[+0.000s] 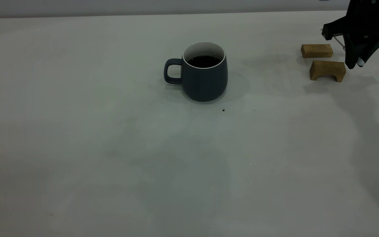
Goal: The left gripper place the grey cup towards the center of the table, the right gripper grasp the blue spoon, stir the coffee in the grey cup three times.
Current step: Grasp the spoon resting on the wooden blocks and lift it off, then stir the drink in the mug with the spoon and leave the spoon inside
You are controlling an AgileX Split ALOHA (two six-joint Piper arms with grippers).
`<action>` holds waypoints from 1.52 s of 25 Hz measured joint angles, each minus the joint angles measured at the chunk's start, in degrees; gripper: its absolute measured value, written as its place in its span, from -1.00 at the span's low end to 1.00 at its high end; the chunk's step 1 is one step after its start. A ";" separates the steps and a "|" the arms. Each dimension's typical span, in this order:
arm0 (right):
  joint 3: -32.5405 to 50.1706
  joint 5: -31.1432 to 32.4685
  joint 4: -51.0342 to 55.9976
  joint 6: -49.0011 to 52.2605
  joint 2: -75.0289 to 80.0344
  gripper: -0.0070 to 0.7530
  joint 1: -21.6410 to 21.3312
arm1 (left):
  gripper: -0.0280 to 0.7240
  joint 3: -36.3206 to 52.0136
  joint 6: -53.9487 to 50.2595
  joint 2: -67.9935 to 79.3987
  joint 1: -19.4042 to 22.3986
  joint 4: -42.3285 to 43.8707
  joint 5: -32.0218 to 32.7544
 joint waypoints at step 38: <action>0.17 15.16 63.02 1.65 -12.83 -0.64 6.87 | -0.04 0.10 0.00 -0.14 0.05 -0.17 0.03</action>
